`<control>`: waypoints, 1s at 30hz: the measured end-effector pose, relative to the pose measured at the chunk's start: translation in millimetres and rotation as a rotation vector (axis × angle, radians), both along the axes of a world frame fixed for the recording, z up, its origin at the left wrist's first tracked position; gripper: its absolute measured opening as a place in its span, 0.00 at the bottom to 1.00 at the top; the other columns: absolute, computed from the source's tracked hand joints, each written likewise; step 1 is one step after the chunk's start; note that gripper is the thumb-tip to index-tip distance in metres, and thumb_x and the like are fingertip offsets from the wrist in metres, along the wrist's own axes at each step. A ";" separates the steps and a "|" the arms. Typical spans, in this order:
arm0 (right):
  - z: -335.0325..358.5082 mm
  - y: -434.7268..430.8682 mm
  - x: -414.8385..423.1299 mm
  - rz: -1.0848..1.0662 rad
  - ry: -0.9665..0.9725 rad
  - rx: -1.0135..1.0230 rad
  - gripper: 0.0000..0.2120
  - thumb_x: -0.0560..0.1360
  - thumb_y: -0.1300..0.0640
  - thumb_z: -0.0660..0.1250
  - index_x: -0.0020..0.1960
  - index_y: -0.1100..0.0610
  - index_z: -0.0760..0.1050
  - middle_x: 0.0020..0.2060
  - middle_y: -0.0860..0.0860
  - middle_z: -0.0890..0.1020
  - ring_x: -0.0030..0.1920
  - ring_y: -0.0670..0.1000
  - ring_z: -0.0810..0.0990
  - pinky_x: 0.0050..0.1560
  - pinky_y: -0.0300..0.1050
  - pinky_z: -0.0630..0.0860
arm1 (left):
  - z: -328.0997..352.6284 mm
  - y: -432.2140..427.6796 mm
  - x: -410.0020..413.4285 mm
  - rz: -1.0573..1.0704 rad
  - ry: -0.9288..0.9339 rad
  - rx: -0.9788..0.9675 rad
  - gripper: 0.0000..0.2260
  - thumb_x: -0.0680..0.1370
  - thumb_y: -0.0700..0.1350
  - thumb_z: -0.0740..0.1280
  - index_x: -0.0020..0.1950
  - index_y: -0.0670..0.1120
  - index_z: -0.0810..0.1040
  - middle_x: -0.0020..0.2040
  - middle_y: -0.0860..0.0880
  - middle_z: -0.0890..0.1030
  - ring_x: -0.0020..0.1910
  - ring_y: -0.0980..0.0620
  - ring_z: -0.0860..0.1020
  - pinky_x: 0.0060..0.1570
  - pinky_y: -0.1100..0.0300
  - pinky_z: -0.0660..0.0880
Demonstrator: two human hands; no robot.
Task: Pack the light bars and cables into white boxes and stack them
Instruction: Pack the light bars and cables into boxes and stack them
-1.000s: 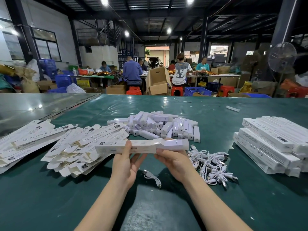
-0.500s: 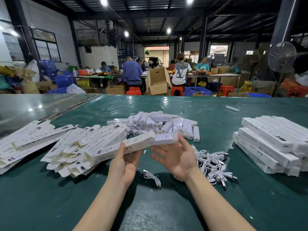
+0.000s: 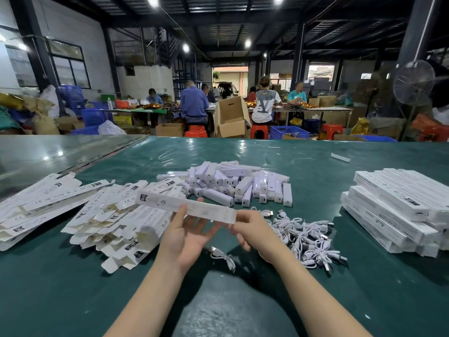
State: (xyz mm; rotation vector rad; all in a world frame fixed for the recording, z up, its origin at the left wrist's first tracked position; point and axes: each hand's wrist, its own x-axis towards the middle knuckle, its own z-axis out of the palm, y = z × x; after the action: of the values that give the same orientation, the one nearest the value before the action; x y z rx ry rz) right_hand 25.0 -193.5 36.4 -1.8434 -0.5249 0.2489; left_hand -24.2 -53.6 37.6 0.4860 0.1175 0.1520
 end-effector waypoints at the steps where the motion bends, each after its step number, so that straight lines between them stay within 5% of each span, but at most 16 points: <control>1: 3.3 -2.2 -1.0 0.037 -0.073 -0.173 0.06 0.70 0.66 0.64 0.39 0.56 0.76 0.26 0.46 0.74 0.19 0.40 0.68 0.19 0.33 0.63 | 0.6 2.1 -1.4 -0.034 -0.018 -0.022 0.15 0.80 0.48 0.57 0.45 0.40 0.78 0.44 0.42 0.82 0.49 0.43 0.79 0.40 0.35 0.74; 3: 6.1 -2.4 -4.6 0.139 -0.204 -0.517 0.04 0.68 0.60 0.69 0.43 0.57 0.79 0.33 0.48 0.78 0.27 0.41 0.74 0.25 0.32 0.68 | 1.4 3.9 -4.1 -0.100 -0.058 -0.033 0.15 0.78 0.46 0.58 0.43 0.39 0.81 0.47 0.41 0.82 0.50 0.41 0.81 0.40 0.33 0.74; 5: 2.4 0.3 -7.1 0.149 -0.267 -0.642 0.09 0.66 0.58 0.72 0.46 0.60 0.80 0.36 0.50 0.78 0.35 0.47 0.75 0.33 0.37 0.71 | 1.7 2.9 -6.2 -0.141 -0.070 -0.041 0.13 0.73 0.43 0.59 0.51 0.38 0.76 0.54 0.39 0.79 0.56 0.38 0.77 0.41 0.33 0.74; 8: -1.2 5.6 -10.4 0.123 -0.337 -0.587 0.04 0.66 0.64 0.69 0.41 0.60 0.79 0.35 0.53 0.78 0.36 0.50 0.75 0.33 0.39 0.70 | 1.9 -0.7 -8.0 -0.193 -0.079 -0.056 0.14 0.67 0.40 0.61 0.51 0.37 0.74 0.51 0.38 0.78 0.55 0.37 0.75 0.42 0.34 0.74; 10: -2.5 6.1 -8.0 0.072 -0.413 -0.591 0.03 0.66 0.64 0.68 0.37 0.58 0.77 0.33 0.53 0.78 0.35 0.49 0.74 0.33 0.40 0.68 | 3.3 -2.4 -9.5 -0.192 -0.120 -0.073 0.18 0.58 0.38 0.73 0.46 0.36 0.77 0.44 0.40 0.80 0.47 0.39 0.78 0.43 0.35 0.74; 12: -4.7 4.9 -3.7 -0.041 -0.437 -0.528 0.09 0.68 0.63 0.68 0.31 0.55 0.72 0.29 0.50 0.75 0.31 0.47 0.71 0.30 0.37 0.65 | 4.5 -2.9 -8.7 -0.146 -0.103 -0.058 0.26 0.41 0.37 0.83 0.35 0.37 0.80 0.35 0.42 0.81 0.36 0.44 0.82 0.38 0.41 0.78; 14: -6.4 3.9 -0.3 -0.142 -0.291 -0.282 0.13 0.69 0.67 0.67 0.31 0.53 0.69 0.28 0.48 0.75 0.28 0.46 0.71 0.31 0.37 0.68 | 4.8 -4.2 -6.8 -0.116 -0.048 -0.028 0.26 0.35 0.37 0.83 0.30 0.39 0.80 0.30 0.44 0.81 0.29 0.49 0.82 0.32 0.50 0.81; 17: -4.7 -2.6 2.1 -0.132 0.043 0.317 0.13 0.70 0.74 0.64 0.35 0.58 0.70 0.29 0.52 0.79 0.24 0.46 0.74 0.28 0.40 0.74 | 3.1 -7.2 -2.1 -0.080 0.043 -0.007 0.12 0.58 0.39 0.78 0.35 0.39 0.77 0.30 0.42 0.80 0.30 0.47 0.81 0.30 0.55 0.80; 20: -0.3 -8.0 4.4 0.004 0.227 0.679 0.07 0.68 0.70 0.67 0.39 0.60 0.72 0.33 0.54 0.83 0.28 0.46 0.78 0.33 0.38 0.78 | -0.8 -6.7 2.4 -0.012 0.117 0.010 0.05 0.74 0.40 0.65 0.39 0.42 0.73 0.30 0.45 0.80 0.36 0.47 0.80 0.33 0.56 0.79; 23: 2.5 -9.8 5.5 0.091 0.299 0.835 0.04 0.65 0.62 0.66 0.40 0.61 0.74 0.34 0.56 0.83 0.29 0.48 0.79 0.33 0.38 0.78 | -3.2 -4.4 1.7 -0.022 0.169 0.050 0.07 0.77 0.41 0.63 0.40 0.42 0.74 0.33 0.45 0.80 0.38 0.48 0.80 0.30 0.53 0.79; 30: 6.7 -15.4 7.3 0.156 0.389 1.049 0.03 0.67 0.62 0.64 0.40 0.60 0.75 0.34 0.56 0.82 0.33 0.52 0.82 0.35 0.42 0.79 | 1.3 -3.3 -3.6 -0.075 0.110 0.040 0.06 0.78 0.34 0.58 0.45 0.36 0.74 0.40 0.40 0.81 0.46 0.43 0.77 0.34 0.48 0.79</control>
State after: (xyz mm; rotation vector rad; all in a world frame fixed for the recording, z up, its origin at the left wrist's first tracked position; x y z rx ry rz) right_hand 32.3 -209.0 43.1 -0.7123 -0.4019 0.3414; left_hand -27.8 -56.9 38.9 0.5383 0.2041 0.0540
